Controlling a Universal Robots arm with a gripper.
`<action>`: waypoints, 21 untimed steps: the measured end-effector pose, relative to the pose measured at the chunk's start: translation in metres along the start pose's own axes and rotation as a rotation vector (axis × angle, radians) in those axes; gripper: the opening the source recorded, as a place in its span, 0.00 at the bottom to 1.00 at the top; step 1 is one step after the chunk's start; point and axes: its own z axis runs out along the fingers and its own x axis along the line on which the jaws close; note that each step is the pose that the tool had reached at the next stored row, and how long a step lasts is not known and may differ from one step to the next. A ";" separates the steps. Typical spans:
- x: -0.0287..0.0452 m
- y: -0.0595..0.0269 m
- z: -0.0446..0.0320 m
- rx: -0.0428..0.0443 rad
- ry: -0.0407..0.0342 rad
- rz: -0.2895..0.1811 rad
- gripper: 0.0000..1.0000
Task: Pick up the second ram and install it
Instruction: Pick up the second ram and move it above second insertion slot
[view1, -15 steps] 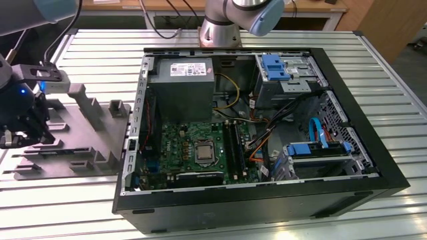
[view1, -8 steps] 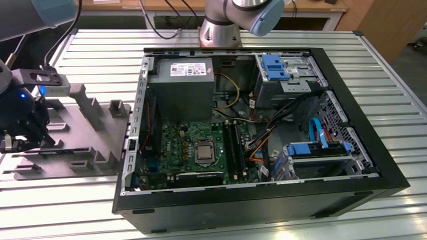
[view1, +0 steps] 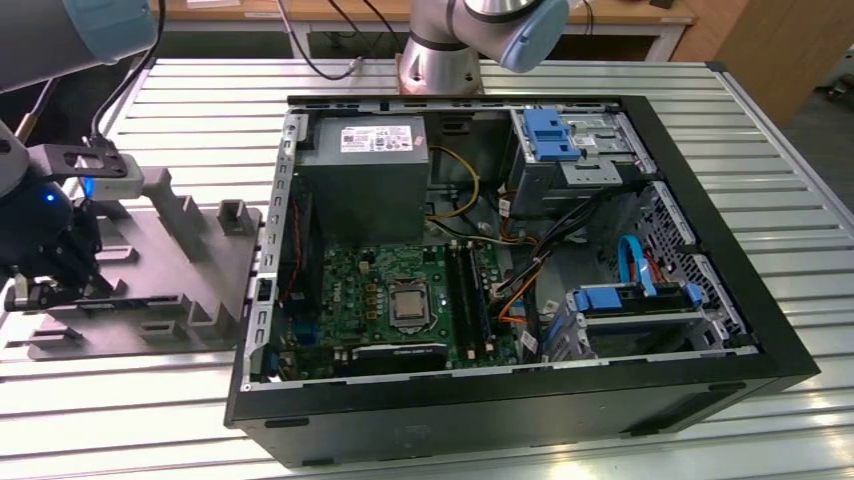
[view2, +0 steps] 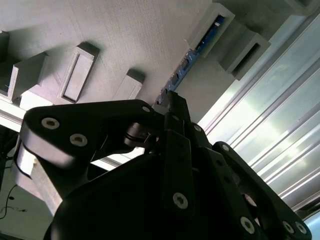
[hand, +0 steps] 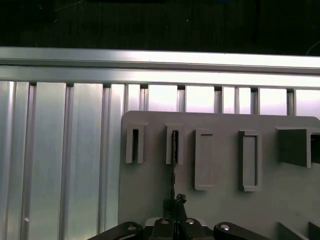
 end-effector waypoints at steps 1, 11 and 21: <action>0.0000 0.0000 0.0000 0.0001 0.0000 0.000 0.10; 0.0000 0.0000 0.0003 0.0000 0.0000 0.000 0.30; 0.0001 0.0002 0.0115 0.0113 0.0000 -0.001 0.30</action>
